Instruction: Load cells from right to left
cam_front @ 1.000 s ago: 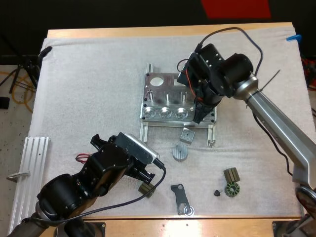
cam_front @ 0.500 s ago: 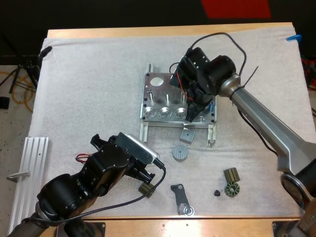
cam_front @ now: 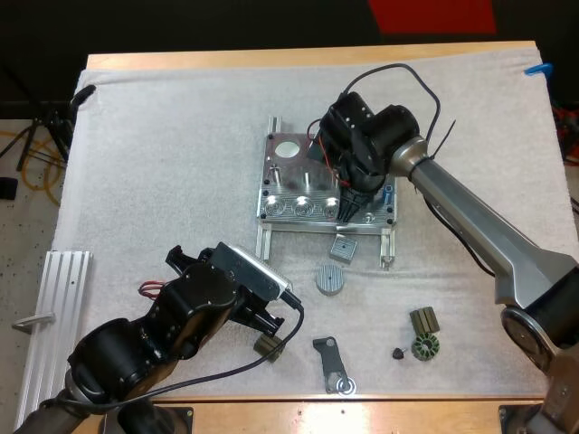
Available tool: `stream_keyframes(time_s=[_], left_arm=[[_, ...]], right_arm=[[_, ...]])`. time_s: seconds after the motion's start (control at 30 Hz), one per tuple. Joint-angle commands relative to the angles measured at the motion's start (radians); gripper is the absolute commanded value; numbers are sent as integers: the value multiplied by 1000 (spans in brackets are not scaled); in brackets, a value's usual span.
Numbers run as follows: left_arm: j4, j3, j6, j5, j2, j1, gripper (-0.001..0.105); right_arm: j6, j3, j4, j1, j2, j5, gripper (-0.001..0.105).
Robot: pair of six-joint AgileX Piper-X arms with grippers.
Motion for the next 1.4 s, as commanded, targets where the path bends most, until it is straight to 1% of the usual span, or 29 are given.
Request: stream_keyframes(time_s=[0.0,0.27,0.4,0.63,0.73,1.0,1.1,1.37], left_arm=[[-12,-7,-1,-1,-7,0,57],[-12,-7,-1,-1,-7,0,57],[-12,-7,-1,-1,-7,0,57],[-12,-7,-1,-1,-7,0,57],[-12,-7,-1,-1,-7,0,57],[-12,-7,-1,-1,-7,0,57],[-12,-7,-1,-1,-7,0,57],[-12,-7,-1,-1,-7,0,57]], right_arm=[[-9,-9,1,7,4,-4,0],[-9,-9,16,35,41,-1,0],[-9,-9,21,36,43,61,0],[-5,-9,26,36,43,67,0],[20,-9,26,36,43,97,0],[20,-9,26,36,43,95,0],[19,-9,20,36,43,77,0],[19,-9,-11,36,43,77,0]])
